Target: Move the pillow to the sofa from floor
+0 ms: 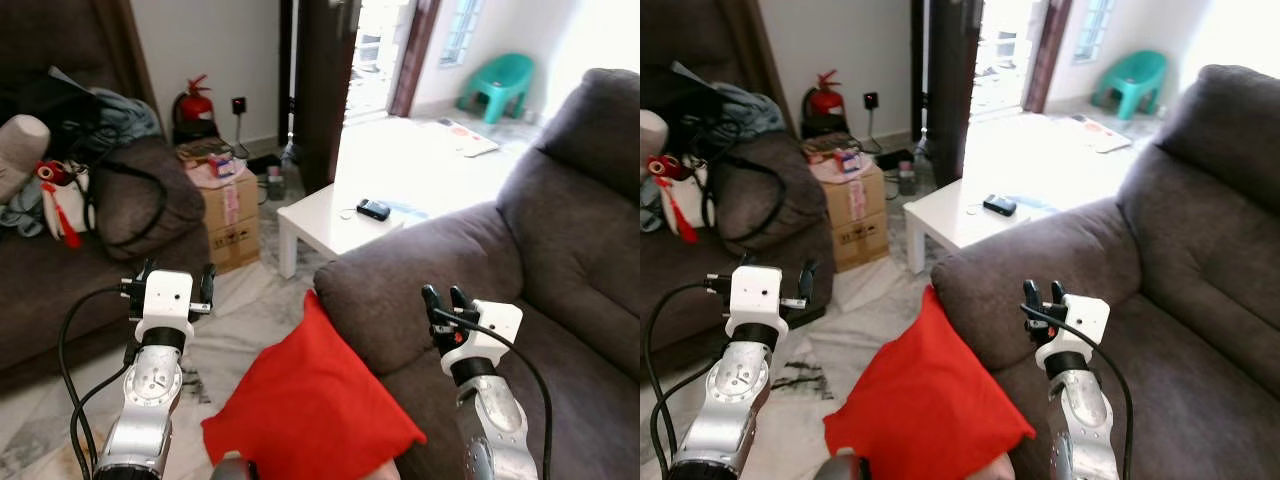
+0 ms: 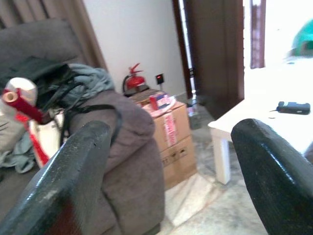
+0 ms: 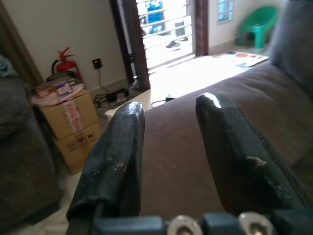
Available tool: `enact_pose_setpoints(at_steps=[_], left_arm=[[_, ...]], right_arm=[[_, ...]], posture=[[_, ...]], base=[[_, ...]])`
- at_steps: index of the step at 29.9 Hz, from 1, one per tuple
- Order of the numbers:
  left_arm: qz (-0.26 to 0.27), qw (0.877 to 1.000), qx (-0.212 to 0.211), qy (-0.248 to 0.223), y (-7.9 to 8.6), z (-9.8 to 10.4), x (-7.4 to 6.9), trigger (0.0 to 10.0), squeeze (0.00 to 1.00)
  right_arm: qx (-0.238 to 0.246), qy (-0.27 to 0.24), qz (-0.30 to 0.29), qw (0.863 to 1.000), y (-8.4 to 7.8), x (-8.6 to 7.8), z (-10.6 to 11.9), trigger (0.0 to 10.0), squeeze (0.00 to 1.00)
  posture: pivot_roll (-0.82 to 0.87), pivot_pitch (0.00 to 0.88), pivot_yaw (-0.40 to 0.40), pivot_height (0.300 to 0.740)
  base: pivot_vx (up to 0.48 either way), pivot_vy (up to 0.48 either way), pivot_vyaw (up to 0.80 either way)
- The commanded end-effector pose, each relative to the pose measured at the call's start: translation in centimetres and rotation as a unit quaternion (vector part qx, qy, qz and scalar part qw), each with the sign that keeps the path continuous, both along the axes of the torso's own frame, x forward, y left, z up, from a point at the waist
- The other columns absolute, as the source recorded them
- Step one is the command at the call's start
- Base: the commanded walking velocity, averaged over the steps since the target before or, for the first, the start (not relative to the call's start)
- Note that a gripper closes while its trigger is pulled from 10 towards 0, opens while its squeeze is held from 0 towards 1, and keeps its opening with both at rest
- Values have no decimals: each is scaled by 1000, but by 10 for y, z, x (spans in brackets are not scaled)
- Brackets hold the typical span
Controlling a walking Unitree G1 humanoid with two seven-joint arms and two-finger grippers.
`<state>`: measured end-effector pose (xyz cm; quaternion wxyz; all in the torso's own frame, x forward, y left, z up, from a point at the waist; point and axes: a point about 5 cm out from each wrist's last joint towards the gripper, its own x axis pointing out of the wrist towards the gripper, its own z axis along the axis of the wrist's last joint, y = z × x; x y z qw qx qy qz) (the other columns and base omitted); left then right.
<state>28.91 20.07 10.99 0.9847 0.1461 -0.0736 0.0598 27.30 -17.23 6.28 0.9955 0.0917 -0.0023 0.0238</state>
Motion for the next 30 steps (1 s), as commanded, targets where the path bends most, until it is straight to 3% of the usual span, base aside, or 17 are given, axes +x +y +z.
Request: enact_pose_setpoints(at_steps=[1,21,30], left_arm=[[-4,1000,-1,1,-4,1,0,10000,0],[-2,1000,-7,10,-6,-2,-1,10000,0],[2,1000,-7,9,-6,-2,-2,10000,0]], right_arm=[[-4,-9,-4,1000,-5,3,6,10000,0],[-8,12,18,1000,-1,6,4,10000,0],[-6,11,23,1000,1,9,6,10000,0]], posture=[[59,0,-70,652],[59,0,-77,652],[66,0,-84,590]], base=[[0,0,0],[0,0,0],[0,0,0]])
